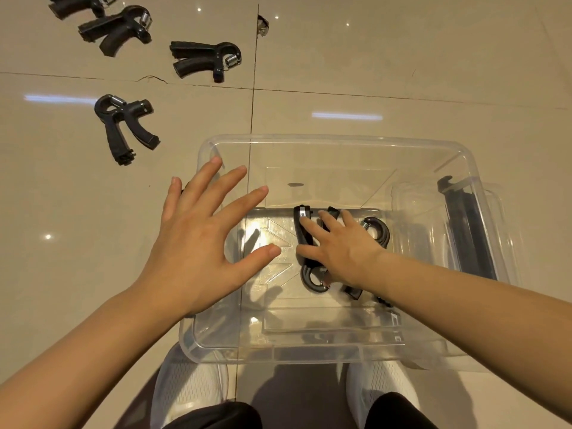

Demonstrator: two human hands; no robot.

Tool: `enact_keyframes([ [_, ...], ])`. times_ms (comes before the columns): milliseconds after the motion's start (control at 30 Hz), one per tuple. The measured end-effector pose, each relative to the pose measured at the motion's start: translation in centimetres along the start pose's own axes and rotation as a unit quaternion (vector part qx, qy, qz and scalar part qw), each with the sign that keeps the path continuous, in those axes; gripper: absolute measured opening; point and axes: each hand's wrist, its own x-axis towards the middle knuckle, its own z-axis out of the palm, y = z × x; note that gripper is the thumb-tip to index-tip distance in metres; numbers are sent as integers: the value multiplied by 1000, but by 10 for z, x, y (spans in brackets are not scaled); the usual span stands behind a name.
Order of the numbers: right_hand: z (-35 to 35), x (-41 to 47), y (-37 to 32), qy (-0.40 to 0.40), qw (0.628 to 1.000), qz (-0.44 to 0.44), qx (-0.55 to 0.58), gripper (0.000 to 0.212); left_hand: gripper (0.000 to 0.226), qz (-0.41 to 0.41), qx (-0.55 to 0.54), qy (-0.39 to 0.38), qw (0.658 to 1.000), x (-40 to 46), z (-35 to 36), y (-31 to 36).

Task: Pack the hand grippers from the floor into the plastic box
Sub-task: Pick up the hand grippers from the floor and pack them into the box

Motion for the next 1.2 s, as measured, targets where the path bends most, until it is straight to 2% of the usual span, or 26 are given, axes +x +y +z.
enact_keyframes([
  [267, 12, 3, 4, -16, 1000, 15, 14, 71, 70, 13, 4, -9, 1000, 1, 1, 0],
  [500, -18, -8, 16, 2, 996, -8, 92, 65, 74, 17, 112, -29, 993, 2, -1, 2],
  [600, -51, -29, 25, 5, 991, 19, 134, 61, 62, 93, 191, -21, 977, 6, -10, 5],
  [667, -78, -50, 26, 0, 986, 43, 162, 58, 54, 143, 198, 5, 970, 5, -28, 9],
  [800, -141, -102, 11, 3, 981, 65, 182, 53, 43, 78, 94, 42, 992, -19, -95, 23],
  [933, -219, -163, -27, 30, 987, 81, 133, 54, 37, -2, 132, -17, 991, -59, -176, 29],
  [1033, -276, -209, -61, 67, 985, 99, 128, 55, 29, -25, 137, -4, 990, -88, -235, 37],
  [1133, -314, -239, -96, 145, 967, 129, 168, 53, 27, -36, 108, 32, 993, -112, -280, 49],
  [1200, -323, -247, -119, 234, 935, 159, 214, 50, 27, -42, 81, 48, 995, -123, -298, 56],
])
